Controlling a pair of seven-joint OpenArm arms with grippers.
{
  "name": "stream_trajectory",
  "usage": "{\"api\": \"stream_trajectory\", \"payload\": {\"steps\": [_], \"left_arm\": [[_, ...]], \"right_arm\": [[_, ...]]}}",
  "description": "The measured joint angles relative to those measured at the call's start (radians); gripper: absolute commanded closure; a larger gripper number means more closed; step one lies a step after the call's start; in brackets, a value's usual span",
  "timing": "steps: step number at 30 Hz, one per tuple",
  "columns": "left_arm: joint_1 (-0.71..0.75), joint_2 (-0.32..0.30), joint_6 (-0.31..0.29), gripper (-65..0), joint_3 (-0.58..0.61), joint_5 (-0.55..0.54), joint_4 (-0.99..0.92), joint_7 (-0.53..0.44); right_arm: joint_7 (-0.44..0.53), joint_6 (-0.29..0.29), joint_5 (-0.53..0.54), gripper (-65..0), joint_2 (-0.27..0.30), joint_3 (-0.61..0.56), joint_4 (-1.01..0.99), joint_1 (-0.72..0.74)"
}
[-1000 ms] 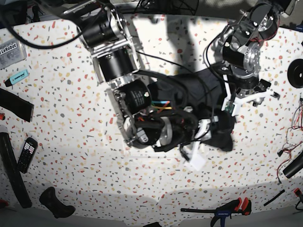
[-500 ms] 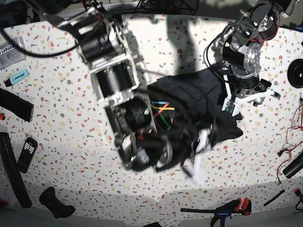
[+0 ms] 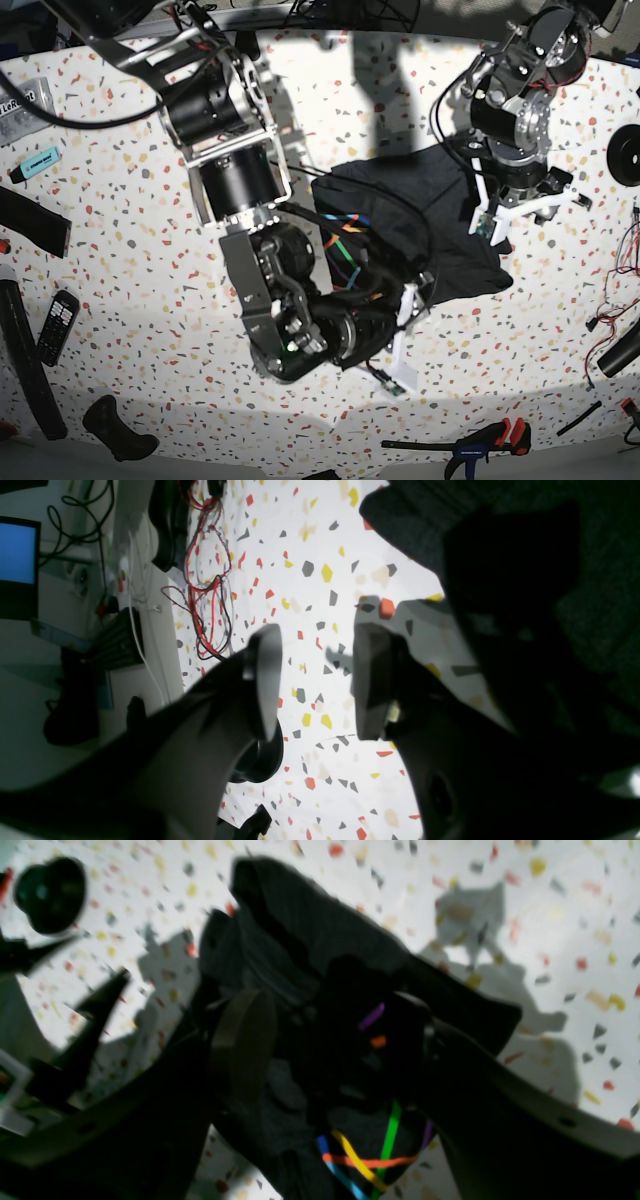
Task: Fold the T-shirt properly
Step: 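Fold the lifted end with the right gripper over onto the left-held end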
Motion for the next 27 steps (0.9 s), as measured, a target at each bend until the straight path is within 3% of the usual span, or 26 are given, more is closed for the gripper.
{"api": "stream_trajectory", "payload": {"steps": [9,15,25,27], "left_arm": [[0.000,0.000,0.000,-23.2,0.000,0.000,0.000,0.000],[0.000,0.000,0.000,-23.2,0.000,0.000,0.000,0.000],[0.000,0.001,0.000,-23.2,0.000,0.000,0.000,-0.016],[0.000,0.001,-0.009,-23.2,0.000,0.044,0.000,0.009]], "right_arm": [[0.002,0.000,-0.056,-37.0,0.003,0.000,-0.029,-0.048],[0.034,0.000,-0.072,-37.0,0.058,0.001,-0.086,-0.050],[0.008,0.000,0.010,-37.0,0.036,-0.013,-0.086,-0.084],[0.003,0.000,0.011,-37.0,0.027,-0.034,-0.086,-0.102]]}}
